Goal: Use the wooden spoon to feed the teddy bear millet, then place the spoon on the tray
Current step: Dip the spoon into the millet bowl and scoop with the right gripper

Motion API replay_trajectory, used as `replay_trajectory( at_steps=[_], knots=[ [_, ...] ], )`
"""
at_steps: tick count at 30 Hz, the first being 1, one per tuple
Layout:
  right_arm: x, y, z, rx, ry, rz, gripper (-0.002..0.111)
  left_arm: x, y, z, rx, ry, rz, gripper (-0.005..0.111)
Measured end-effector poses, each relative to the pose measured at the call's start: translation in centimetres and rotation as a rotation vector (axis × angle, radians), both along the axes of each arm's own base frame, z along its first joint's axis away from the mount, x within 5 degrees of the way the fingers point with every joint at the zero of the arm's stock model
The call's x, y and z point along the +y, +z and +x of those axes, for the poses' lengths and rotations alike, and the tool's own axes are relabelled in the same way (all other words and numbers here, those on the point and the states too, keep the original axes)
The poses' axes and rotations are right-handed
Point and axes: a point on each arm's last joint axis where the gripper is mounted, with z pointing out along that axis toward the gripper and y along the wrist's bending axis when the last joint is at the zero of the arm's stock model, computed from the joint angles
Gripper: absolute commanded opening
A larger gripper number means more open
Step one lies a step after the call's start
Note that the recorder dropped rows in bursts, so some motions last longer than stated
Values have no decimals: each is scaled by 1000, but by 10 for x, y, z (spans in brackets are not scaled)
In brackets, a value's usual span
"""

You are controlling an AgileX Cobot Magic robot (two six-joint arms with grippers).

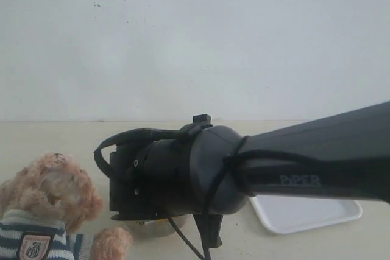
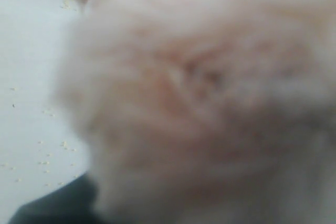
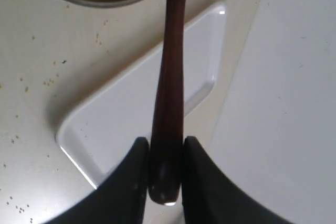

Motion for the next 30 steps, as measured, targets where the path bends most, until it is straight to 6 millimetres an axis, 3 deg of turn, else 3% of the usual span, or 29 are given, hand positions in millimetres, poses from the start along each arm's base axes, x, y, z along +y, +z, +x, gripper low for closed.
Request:
replay_trajectory(
  at_steps=[14, 30],
  knots=[
    [12, -18, -6, 42, 1, 58, 3, 0, 0, 0, 0, 0, 0, 4],
    [20, -8, -9, 80, -108, 177, 3, 0, 0, 0, 0, 0, 0, 4]
  ],
)
